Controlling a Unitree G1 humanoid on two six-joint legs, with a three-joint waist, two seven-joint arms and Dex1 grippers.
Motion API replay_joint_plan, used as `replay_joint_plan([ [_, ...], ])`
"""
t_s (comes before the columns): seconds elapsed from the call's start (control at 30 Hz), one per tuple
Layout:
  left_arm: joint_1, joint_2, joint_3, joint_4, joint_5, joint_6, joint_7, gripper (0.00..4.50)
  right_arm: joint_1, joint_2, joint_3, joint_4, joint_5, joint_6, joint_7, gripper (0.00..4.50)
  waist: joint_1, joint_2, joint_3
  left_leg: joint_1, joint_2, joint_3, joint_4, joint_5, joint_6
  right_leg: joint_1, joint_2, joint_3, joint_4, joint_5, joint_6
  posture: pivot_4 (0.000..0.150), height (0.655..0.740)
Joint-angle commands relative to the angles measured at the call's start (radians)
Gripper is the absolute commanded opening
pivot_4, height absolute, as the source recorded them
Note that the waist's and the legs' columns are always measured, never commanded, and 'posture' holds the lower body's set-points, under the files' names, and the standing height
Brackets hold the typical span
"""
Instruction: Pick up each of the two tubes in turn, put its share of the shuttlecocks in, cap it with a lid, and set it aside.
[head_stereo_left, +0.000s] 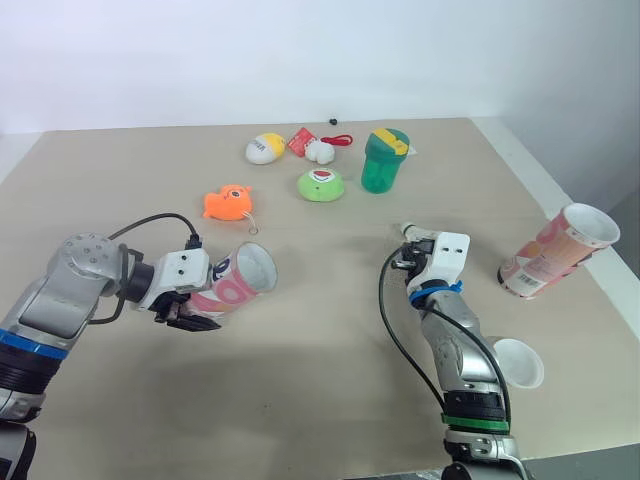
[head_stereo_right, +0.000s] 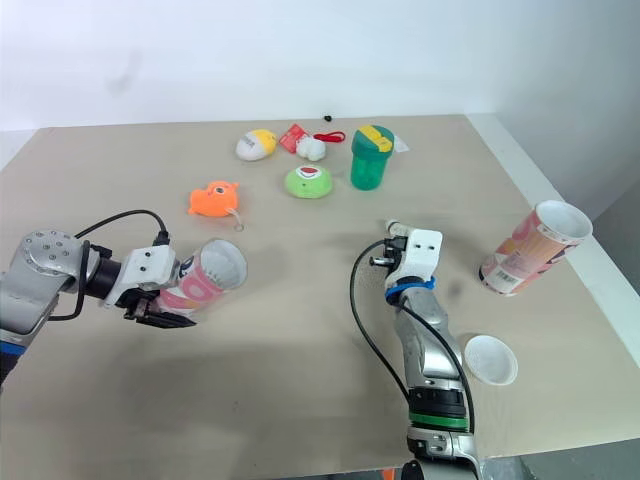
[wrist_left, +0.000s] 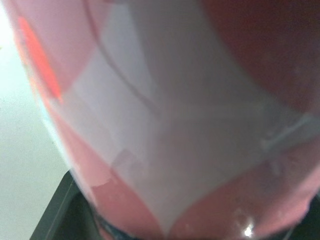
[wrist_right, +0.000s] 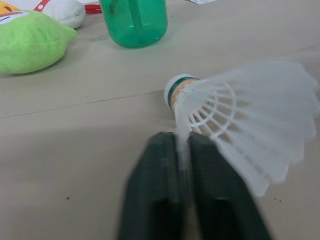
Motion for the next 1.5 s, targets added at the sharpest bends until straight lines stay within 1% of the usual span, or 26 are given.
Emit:
replay_joint_plan([
  [0.03,0.009,0.005,-0.011,-0.013,0.003,0.006,-0.003,2.99,-0.018,-0.032,-0.009,-0.032,0.022,-0.023,0.046,0.03,0.0,0.0,0.0,0.0,0.0,0.0,0.0,0.0,0.0,0.0,0.0,0.0,0.0,0.0,0.0,0.15,0.74],
  [0.07,0.009,0.005,-0.011,-0.013,0.003,0.006,-0.002,2.99,-0.018,-0.04,-0.007,-0.036,0.027,-0.023,0.061,0.03,0.0,0.0,0.0,0.0,0.0,0.0,0.0,0.0,0.0,0.0,0.0,0.0,0.0,0.0,0.0,0.15,0.74],
  [0.17,0.008,0.0,-0.012,-0.012,0.003,0.008,0.001,2.99,-0.011,-0.108,0.036,-0.119,0.125,0.012,0.264,0.03,0.0,0.0,0.0,0.0,0.0,0.0,0.0,0.0,0.0,0.0,0.0,0.0,0.0,0.0,0.0,0.15,0.74],
  [0.2,0.008,-0.001,-0.012,-0.012,0.002,0.009,0.002,2.99,-0.006,-0.131,0.049,-0.158,0.168,0.027,0.334,0.03,0.0,0.002,0.001,0.0,0.0,0.0,0.0,0.0,0.0,0.0,0.0,0.0,0.0,0.0,0.0,0.15,0.74],
  [0.27,0.007,-0.005,-0.015,-0.007,0.004,0.006,0.003,2.99,0.017,-0.21,0.103,-0.291,0.287,0.09,0.513,0.03,0.0,0.003,0.002,0.0,0.0,0.0,0.0,0.0,0.0,0.0,0.0,0.0,0.0,0.0,0.0,0.15,0.74],
  [0.33,0.004,-0.009,-0.019,0.0,0.006,0.004,0.002,2.99,0.017,-0.291,0.148,-0.41,0.393,0.182,0.638,0.03,0.0,0.004,0.002,0.0,0.0,-0.001,0.0,0.0,0.0,0.0,0.0,0.0,0.0,0.0,0.001,0.15,0.74],
  [0.43,-0.003,-0.017,-0.023,0.01,0.01,0.0,0.002,2.99,-0.029,-0.365,0.202,-0.488,0.454,0.262,0.707,0.03,0.001,0.003,0.002,0.001,0.0,-0.002,0.001,0.0,0.0,0.002,0.001,-0.002,0.0,0.0,0.0,0.15,0.74],
  [0.53,-0.011,-0.027,-0.028,0.02,0.013,-0.005,0.005,2.99,-0.086,-0.409,0.28,-0.519,0.45,0.302,0.754,0.03,0.002,0.003,0.002,0.001,0.0,-0.002,0.003,0.0,0.0,0.003,0.0,-0.002,0.0,0.001,0.001,0.15,0.74],
  [0.6,-0.014,-0.032,-0.028,0.025,0.014,-0.006,0.004,2.99,-0.113,-0.414,0.31,-0.52,0.441,0.306,0.766,0.03,0.003,0.003,0.002,0.001,0.0,-0.002,0.004,0.0,0.0,0.003,0.0,-0.002,0.0,0.001,0.002,0.15,0.74],
  [0.73,-0.013,-0.036,-0.025,0.025,0.017,-0.006,0.003,2.99,-0.183,-0.424,0.408,-0.473,0.348,0.264,0.8,0.03,0.007,0.003,0.002,0.0,0.0,-0.002,0.004,0.0,0.0,0.003,0.0,-0.002,0.0,0.001,0.001,0.15,0.74],
  [0.9,-0.004,-0.03,-0.015,0.018,0.015,-0.002,0.008,2.99,-0.254,-0.393,0.471,-0.406,0.264,0.204,0.819,0.03,0.008,0.003,0.002,0.0,0.0,-0.002,0.004,0.0,0.0,0.003,0.0,-0.002,0.0,0.001,0.002,0.15,0.74],
  [1.0,0.004,-0.027,-0.011,0.009,0.013,0.003,0.011,2.99,-0.279,-0.37,0.485,-0.393,0.26,0.203,0.832,0.03,0.008,0.003,0.002,0.0,0.0,-0.002,0.004,0.0,0.0,0.002,0.0,-0.002,0.0,0.001,0.001,0.15,0.74],
  [1.1,0.01,-0.026,-0.007,0.0,0.011,0.01,0.014,2.99,-0.302,-0.343,0.472,-0.403,0.301,0.239,0.85,0.93,0.008,0.003,0.002,0.0,0.0,-0.002,0.004,0.0,0.0,0.002,0.0,-0.002,0.0,0.001,0.001,0.15,0.74],
  [1.27,0.021,-0.022,-0.002,-0.009,0.009,0.017,0.022,2.99,-0.333,-0.333,0.426,-0.399,0.35,0.275,0.862,3.34,0.008,0.003,0.002,0.0,0.0,-0.002,0.004,0.0,0.0,0.003,0.0,-0.002,0.0,0.001,0.001,0.15,0.74],
  [1.3,0.023,-0.022,-0.002,-0.013,0.008,0.019,0.023,2.99,-0.335,-0.335,0.42,-0.399,0.362,0.285,0.867,3.88,0.008,0.003,0.002,0.0,0.0,-0.003,0.004,0.0,0.0,0.003,0.0,-0.003,0.0,0.001,0.001,0.15,0.74],
  [1.33,0.025,-0.023,-0.001,-0.017,0.006,0.022,0.025,2.99,-0.338,-0.339,0.414,-0.399,0.376,0.299,0.875,4.15,0.008,0.003,0.002,0.0,0.0,-0.003,0.004,0.0,0.0,0.003,0.0,-0.003,0.0,0.001,0.001,0.15,0.74],
  [1.37,0.027,-0.023,-0.001,-0.02,0.005,0.024,0.026,2.99,-0.341,-0.341,0.406,-0.397,0.388,0.308,0.879,4.15,0.008,0.003,0.002,0.0,0.0,-0.002,0.004,0.0,0.0,0.003,0.0,-0.003,0.0,0.001,0.001,0.15,0.74],
  [1.4,0.029,-0.023,-0.001,-0.023,0.005,0.026,0.027,2.99,-0.345,-0.34,0.396,-0.394,0.399,0.316,0.882,4.05,0.008,0.003,0.002,0.0,0.0,-0.002,0.004,0.0,0.0,0.003,0.0,-0.003,0.0,0.001,0.001,0.15,0.74],
  [1.43,0.03,-0.023,0.0,-0.024,0.004,0.027,0.028,2.99,-0.353,-0.339,0.381,-0.389,0.415,0.326,0.884,3.82,0.008,0.003,0.002,0.0,0.0,-0.002,0.004,0.0,0.0,0.003,0.0,-0.003,0.0,0.001,0.001,0.15,0.74],
  [1.47,0.031,-0.023,0.0,-0.025,0.004,0.027,0.029,2.99,-0.364,-0.34,0.368,-0.382,0.428,0.335,0.887,3.4,0.008,0.003,0.002,0.0,0.0,-0.002,0.004,0.0,0.0,0.003,0.0,-0.003,0.0,0.001,0.001,0.15,0.74],
  [1.5,0.032,-0.023,-0.001,-0.025,0.004,0.028,0.03,2.99,-0.378,-0.342,0.358,-0.37,0.436,0.341,0.891,3.09,0.008,0.003,0.002,0.0,0.0,-0.002,0.004,0.0,0.0,0.002,0.0,-0.003,0.0,0.001,0.001,0.15,0.74],
])
